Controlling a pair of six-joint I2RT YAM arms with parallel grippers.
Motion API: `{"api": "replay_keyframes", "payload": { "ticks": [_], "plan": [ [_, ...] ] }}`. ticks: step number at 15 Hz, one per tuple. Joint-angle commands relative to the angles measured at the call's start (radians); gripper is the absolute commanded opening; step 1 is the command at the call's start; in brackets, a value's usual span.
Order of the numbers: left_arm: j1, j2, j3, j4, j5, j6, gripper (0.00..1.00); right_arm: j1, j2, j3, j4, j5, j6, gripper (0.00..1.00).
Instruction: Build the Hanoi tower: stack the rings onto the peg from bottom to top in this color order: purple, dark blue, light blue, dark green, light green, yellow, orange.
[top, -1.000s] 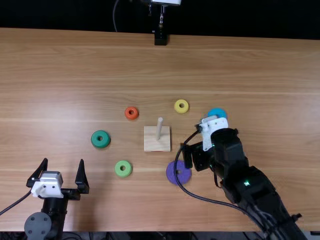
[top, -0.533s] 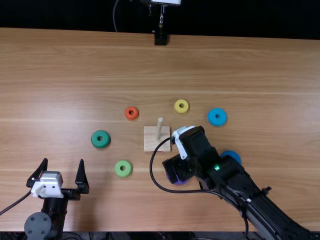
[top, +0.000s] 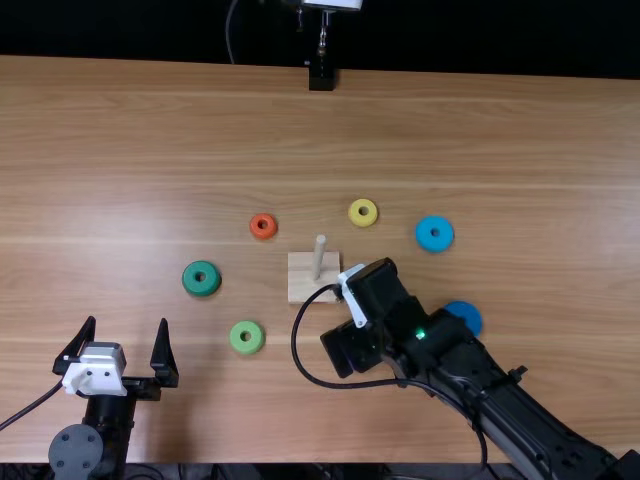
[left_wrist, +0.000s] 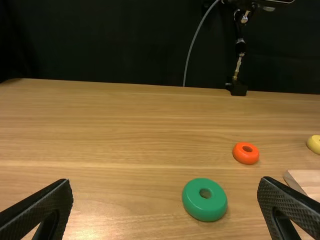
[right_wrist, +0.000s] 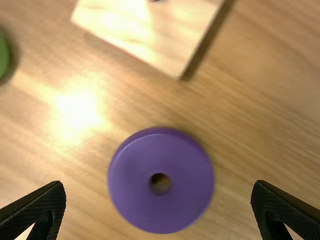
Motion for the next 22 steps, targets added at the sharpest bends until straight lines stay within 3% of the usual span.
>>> {"api": "replay_keyframes", "payload": {
  "ticks": [1, 22],
  "plan": [
    [-0.005, -0.015, -0.01, -0.027, -0.011, 0.005, 1.0, 0.029, 0.017, 0.021, 0.0, -0.008, 0.008, 1.0],
    [-0.005, -0.015, -0.01, -0.027, -0.011, 0.005, 1.0, 0.037, 0.177, 0.026, 0.004, 0.007, 0.008, 1.0]
  ]
}}
